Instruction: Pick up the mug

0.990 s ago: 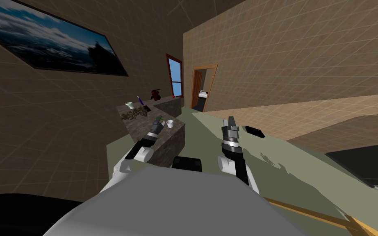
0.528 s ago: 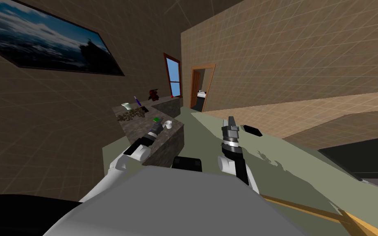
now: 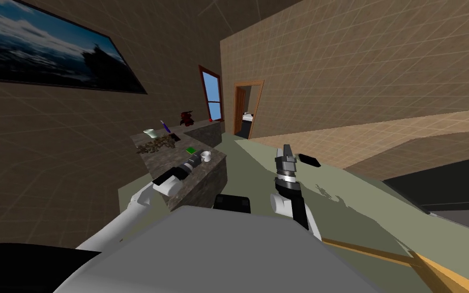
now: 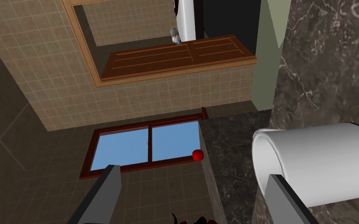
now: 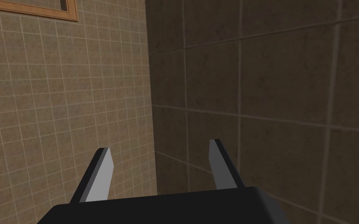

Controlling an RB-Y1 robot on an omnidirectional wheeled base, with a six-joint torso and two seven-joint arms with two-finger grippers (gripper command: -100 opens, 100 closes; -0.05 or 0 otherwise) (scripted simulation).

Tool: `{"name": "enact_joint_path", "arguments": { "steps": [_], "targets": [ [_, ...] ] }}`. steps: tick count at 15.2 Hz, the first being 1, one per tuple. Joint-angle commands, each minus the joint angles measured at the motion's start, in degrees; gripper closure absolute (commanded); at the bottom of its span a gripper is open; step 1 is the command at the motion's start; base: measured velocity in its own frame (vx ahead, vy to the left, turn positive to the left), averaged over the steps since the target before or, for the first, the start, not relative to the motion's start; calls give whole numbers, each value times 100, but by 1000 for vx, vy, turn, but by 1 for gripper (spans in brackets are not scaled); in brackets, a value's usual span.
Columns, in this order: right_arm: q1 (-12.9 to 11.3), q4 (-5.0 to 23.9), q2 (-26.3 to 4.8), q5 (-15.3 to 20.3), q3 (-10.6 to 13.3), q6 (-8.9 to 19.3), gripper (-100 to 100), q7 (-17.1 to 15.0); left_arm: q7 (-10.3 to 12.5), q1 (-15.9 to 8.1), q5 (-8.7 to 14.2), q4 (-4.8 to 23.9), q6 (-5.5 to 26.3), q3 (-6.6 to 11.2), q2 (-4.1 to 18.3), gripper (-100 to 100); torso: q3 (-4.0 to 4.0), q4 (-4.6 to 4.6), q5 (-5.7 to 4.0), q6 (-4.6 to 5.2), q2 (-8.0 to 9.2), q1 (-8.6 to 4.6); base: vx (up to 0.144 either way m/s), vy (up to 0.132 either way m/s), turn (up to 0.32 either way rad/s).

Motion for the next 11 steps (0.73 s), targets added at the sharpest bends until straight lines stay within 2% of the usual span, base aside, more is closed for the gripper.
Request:
{"name": "enact_joint_path", "arguments": {
  "steps": [1,2,3,5,6,8,9,11],
  "targets": [
    [0,0,0,0,0,0,0,0,-3,-66,242,104,286,-17,282,-100,0,0,0,0,0,0,36,-5,-73],
    [0,0,0,0,0,0,0,0,-3,-66,242,104,331,-17,282,-100,1,0,0,-1,2,1,6,0,-12],
    [0,0,0,0,0,0,0,0,0,-127,467,217,506,-29,492,-100,5,2,1,-2,10,2,18,0,-51],
    [0,0,0,0,0,0,0,0,0,-127,514,217,640,-29,574,-100,5,2,1,-1,10,4,24,-2,-56],
    [0,0,0,0,0,0,0,0,4,-188,763,330,824,-43,824,-100,6,2,1,-2,11,2,39,-6,-79],
    [0,0,0,0,0,0,0,0,4,-188,789,330,952,-43,865,-100,4,1,0,-2,7,2,20,-1,-36],
    [0,0,0,0,0,0,0,0,7,-248,1039,443,1133,-60,1115,-100,7,2,1,-3,13,2,32,-1,-80],
    [0,0,0,0,0,0,0,0,7,-248,1066,443,1266,-60,1154,-100,3,1,1,-1,6,2,29,-3,-55]
  ]
}}
